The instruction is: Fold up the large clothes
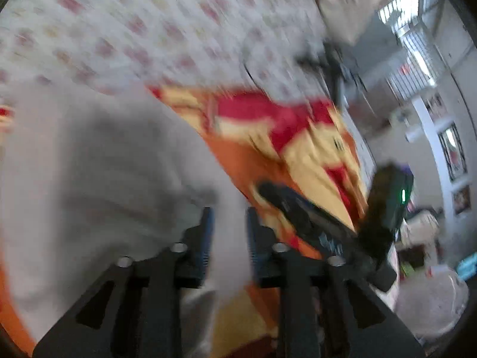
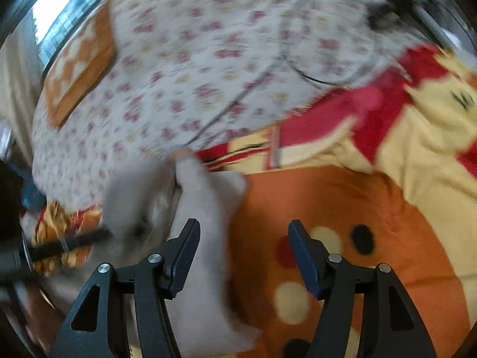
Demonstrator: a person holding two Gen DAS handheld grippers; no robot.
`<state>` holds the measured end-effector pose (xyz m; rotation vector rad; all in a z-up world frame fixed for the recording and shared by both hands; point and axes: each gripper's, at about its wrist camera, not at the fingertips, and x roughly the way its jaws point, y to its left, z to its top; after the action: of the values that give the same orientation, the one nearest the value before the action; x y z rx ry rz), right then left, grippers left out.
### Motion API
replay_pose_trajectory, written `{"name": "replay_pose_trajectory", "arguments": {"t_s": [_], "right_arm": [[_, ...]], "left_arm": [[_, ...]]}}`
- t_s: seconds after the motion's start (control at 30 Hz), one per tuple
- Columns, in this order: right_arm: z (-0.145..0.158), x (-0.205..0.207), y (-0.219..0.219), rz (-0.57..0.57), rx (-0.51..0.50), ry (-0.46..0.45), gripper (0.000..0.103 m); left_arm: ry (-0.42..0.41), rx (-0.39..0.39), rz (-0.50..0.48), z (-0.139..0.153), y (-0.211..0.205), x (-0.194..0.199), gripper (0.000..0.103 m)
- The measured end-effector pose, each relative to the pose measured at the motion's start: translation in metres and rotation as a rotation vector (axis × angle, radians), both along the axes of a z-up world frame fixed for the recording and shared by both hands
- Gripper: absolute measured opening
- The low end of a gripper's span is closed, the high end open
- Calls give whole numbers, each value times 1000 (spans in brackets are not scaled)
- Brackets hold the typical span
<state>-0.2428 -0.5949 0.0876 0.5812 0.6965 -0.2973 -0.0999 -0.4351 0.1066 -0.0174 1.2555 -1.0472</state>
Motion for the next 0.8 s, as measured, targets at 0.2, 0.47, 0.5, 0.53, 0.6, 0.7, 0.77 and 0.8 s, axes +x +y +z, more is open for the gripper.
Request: {"name": "replay_pose_trajectory", "arguments": {"t_s": [0.2, 0.47, 0.5, 0.53, 0.6, 0.7, 0.77, 0.8], "right_arm": [[12, -6, 4, 39, 22, -78, 64], [25, 53, 50, 299, 144, -90, 83], [24, 67, 56, 325, 159, -84, 84], [22, 81, 60, 341, 163, -72, 84], [14, 107, 68, 342, 161, -20, 85], [-4, 136, 78, 399, 195, 41, 86], [-9, 139, 85, 399, 153, 53, 68], [-8, 137, 87, 403, 139, 40, 25]], "left_arm": [[-148, 4, -38, 55, 32, -22, 61], [-378, 214, 199, 57, 131, 1, 61], [-367, 228, 196, 48, 136, 0, 62], [-343, 239, 196, 35, 140, -2, 62], [-291, 247, 216, 12, 142, -5, 62], [-254, 280, 247, -20, 138, -13, 62], [-280, 291, 261, -28, 131, -17, 62], [-285, 294, 266, -29, 130, -19, 62]]}}
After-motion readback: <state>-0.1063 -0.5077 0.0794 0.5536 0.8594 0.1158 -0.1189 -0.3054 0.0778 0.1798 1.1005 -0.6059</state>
